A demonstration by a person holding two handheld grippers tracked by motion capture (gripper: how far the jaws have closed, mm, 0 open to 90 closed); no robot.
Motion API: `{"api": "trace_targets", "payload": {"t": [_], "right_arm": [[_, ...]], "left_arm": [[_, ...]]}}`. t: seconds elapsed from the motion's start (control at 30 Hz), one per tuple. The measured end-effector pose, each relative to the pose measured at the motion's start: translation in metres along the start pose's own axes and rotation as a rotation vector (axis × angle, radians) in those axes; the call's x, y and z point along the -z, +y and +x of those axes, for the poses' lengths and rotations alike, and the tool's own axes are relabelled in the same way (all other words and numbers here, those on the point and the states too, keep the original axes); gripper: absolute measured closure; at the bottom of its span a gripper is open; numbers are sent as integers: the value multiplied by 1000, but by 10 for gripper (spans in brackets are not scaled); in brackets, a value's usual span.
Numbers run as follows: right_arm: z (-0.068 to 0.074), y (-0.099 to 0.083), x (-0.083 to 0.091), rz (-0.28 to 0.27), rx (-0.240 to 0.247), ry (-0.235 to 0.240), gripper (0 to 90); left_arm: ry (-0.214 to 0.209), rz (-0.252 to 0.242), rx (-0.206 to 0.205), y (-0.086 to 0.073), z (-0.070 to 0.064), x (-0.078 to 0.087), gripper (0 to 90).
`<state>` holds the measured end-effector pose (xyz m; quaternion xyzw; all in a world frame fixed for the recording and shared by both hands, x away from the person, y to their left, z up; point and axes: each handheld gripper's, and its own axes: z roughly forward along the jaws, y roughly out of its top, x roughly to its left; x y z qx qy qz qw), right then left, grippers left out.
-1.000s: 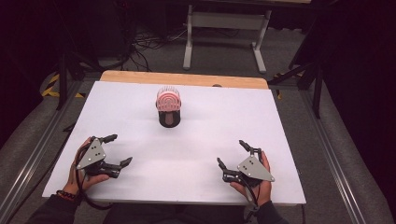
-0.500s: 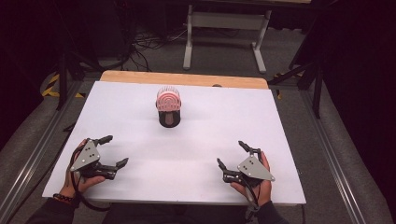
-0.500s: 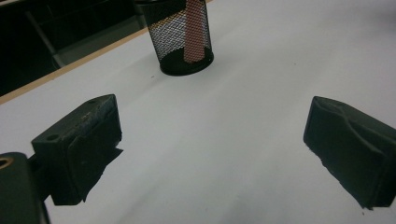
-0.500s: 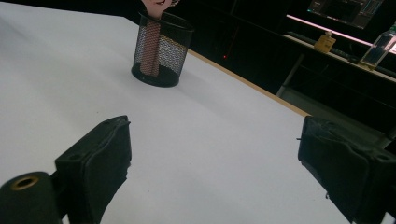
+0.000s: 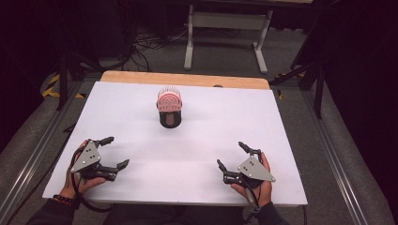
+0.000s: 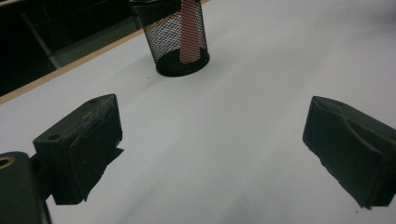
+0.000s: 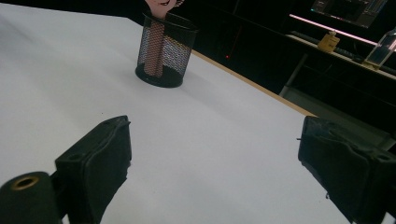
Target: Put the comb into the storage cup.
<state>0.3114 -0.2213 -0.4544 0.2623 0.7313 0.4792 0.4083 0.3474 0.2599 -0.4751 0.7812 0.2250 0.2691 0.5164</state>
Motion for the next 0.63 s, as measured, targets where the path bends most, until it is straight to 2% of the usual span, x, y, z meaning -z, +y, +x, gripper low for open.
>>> {"api": "trace_targets", "payload": {"t": [0.4,0.63], "right_arm": [[-2,-1,-1,-4,-16,-6,104],[-2,-2,-2,11,-6,-6,112]], "left_arm": [[14,15,3,-1,1,-2,59],[14,17,13,0,1,-3,60]]}}
